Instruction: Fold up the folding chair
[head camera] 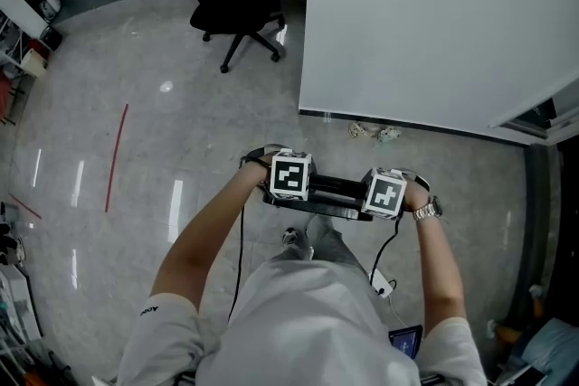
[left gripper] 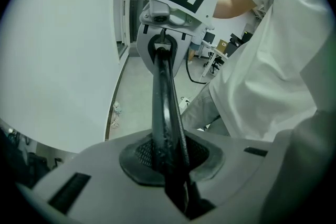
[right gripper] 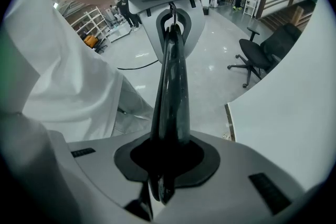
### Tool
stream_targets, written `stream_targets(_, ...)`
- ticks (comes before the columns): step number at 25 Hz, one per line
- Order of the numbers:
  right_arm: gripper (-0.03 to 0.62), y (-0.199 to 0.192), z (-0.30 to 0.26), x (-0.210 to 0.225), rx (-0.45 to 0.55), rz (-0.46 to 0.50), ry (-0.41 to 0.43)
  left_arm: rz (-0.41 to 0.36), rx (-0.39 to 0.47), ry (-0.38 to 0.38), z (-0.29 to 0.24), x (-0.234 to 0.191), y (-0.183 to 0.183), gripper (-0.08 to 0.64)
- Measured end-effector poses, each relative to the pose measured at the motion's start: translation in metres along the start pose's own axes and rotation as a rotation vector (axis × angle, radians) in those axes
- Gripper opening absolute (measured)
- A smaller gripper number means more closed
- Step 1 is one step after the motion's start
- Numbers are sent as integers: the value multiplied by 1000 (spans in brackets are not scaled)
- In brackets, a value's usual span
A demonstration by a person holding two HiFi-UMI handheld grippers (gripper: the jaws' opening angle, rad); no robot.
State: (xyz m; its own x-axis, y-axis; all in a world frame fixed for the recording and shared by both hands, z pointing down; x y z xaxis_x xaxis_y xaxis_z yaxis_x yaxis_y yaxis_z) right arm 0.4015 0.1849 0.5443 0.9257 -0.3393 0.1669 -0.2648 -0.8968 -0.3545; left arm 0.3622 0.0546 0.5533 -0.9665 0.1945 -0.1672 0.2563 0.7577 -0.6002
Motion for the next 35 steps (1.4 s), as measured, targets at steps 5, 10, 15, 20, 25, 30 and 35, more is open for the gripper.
stream_targets(5, 61, -6, 4, 60, -7, 42, 40, 57, -4, 14, 3, -54, 0, 66)
stream_targets(10, 61, -16, 12, 114, -3, 105, 58, 113, -7, 57, 4, -98, 7, 66)
stream_targets(15, 61, -25, 32, 154, -21, 162, 41, 142, -12, 117, 8, -132, 24, 66)
stream_targets(20, 61, -19, 37, 190, -28, 193, 34, 151, -22, 151, 16, -165, 23, 66)
stream_targets(25, 61, -12, 39, 231, -40, 203, 20, 155, -31, 159, 25, -206, 14, 66)
stream_targets(30, 61, -9, 46, 253, -31, 176, 19, 144, -43, 134, 32, -233, 15, 66)
stream_targets(35, 61, -16, 52, 292, -25, 143, 22, 137, -50, 112, 37, -276, 19, 66)
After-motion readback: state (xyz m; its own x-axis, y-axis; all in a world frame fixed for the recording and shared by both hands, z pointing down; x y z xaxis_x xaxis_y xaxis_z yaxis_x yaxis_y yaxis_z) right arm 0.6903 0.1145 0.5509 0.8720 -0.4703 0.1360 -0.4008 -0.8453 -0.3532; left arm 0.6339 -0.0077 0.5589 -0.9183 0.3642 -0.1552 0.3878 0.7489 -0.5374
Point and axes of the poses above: the fingertips, and each gripper's own axes: z backward along the fingers, x to its right, y out of its top, the point moved 8 cm from there along z, backward along the fingers, and after that the axes turned 9 degrees about x, right-handed, at the moved point
